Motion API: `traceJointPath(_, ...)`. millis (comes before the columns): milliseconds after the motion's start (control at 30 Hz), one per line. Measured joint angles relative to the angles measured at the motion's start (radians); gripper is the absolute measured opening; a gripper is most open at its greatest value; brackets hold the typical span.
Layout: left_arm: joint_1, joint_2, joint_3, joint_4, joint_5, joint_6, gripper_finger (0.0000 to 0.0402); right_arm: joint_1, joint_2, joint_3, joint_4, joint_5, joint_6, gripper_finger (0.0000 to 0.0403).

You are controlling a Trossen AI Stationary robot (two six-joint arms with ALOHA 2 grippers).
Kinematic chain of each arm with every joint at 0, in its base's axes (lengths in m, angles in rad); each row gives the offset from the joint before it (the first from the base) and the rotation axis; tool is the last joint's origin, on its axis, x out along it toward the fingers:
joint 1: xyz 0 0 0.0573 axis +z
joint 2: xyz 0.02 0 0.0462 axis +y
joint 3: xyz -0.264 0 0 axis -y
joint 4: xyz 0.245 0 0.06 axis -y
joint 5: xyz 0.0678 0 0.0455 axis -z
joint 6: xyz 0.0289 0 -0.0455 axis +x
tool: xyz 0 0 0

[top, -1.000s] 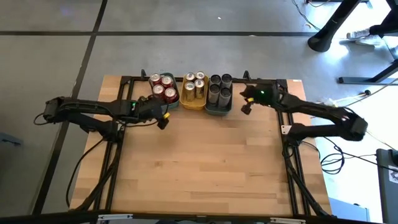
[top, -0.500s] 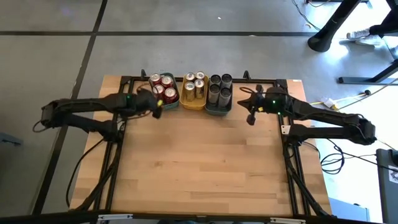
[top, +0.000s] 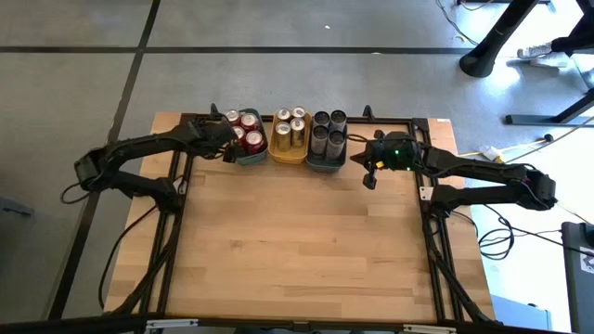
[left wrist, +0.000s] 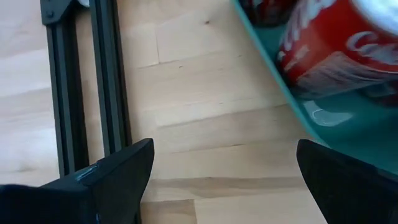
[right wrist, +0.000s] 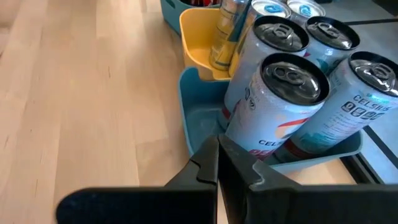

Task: Sort soda cans
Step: Adjust the bins

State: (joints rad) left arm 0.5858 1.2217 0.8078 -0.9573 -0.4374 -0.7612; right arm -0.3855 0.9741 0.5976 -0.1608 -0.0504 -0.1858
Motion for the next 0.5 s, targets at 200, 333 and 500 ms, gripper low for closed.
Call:
traceJointPath(200, -0.001, 0.037, 0.0, 0.041, 0.049, 0.009, 0.0381, 0.0, 0.004, 0.0, 0.0, -0.003, -0.011, 0.0005)
traceJointPath(333, -0.046, -0.003, 0.0, 0.038, 0.122, 0.042, 0.0377, 0.0, 0.004, 0.0, 0.0, -0.003, -0.024, 0.0005)
traceJointPath(500, -0.154, -0.053, 0.001, 0.142, 0.15, 0.182, 0.0358, 0.0, 0.004, 0.0, 0.002, -0.003, -0.028, 0.0005)
